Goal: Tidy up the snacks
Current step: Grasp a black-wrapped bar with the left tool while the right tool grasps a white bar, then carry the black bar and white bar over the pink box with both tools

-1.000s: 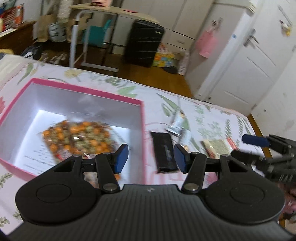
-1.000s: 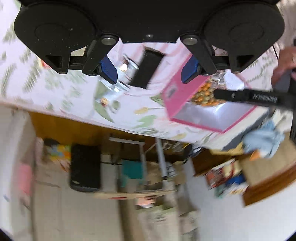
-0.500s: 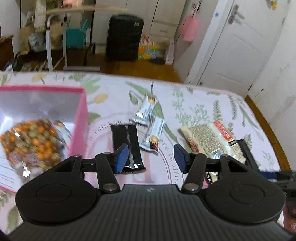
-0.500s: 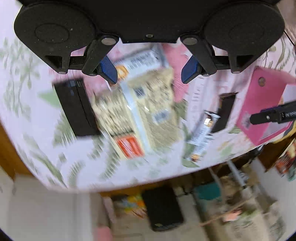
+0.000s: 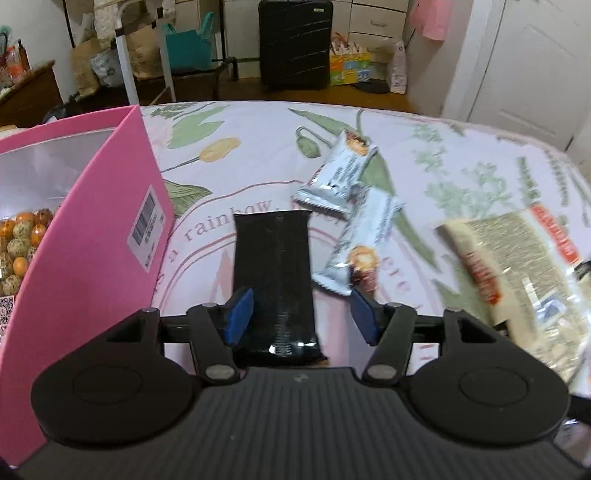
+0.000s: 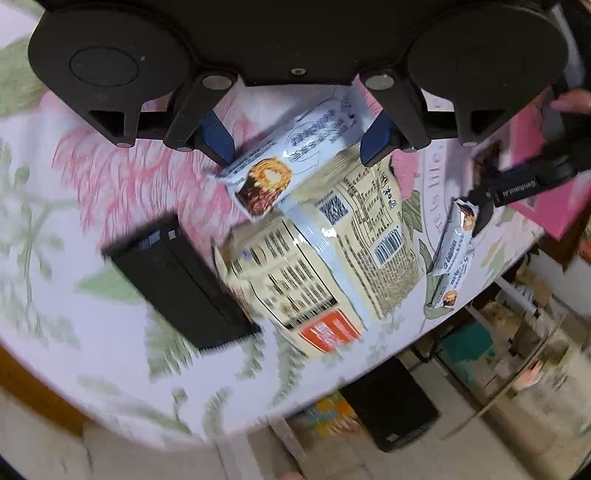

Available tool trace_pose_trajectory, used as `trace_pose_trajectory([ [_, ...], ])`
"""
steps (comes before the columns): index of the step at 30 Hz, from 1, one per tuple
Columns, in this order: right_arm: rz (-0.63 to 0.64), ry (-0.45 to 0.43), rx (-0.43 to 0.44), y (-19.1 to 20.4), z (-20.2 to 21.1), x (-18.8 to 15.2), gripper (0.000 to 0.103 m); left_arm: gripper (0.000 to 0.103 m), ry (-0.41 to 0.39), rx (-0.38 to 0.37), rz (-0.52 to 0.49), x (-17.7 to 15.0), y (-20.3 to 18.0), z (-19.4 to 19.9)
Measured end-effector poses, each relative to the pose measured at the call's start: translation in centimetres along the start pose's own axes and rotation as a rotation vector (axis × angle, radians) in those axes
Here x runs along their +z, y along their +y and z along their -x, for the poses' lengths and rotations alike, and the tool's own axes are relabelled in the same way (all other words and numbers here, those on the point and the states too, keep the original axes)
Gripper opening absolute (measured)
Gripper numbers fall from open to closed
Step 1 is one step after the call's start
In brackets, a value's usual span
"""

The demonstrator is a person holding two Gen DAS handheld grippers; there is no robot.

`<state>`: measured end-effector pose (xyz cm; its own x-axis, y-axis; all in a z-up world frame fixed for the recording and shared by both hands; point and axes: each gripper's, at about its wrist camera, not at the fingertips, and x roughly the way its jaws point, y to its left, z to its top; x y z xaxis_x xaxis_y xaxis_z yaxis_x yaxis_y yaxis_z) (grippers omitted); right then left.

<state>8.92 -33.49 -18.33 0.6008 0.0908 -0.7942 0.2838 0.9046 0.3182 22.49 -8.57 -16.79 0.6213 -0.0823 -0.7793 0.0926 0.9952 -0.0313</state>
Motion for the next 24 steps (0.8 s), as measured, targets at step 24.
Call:
trace_pose_trajectory([
  [24, 0.371, 0.021, 0.179, 0.5, 2.1, -0.6, 0.048, 0.046, 0.134, -0.175, 0.084, -1.8, 3.2, 2.9],
])
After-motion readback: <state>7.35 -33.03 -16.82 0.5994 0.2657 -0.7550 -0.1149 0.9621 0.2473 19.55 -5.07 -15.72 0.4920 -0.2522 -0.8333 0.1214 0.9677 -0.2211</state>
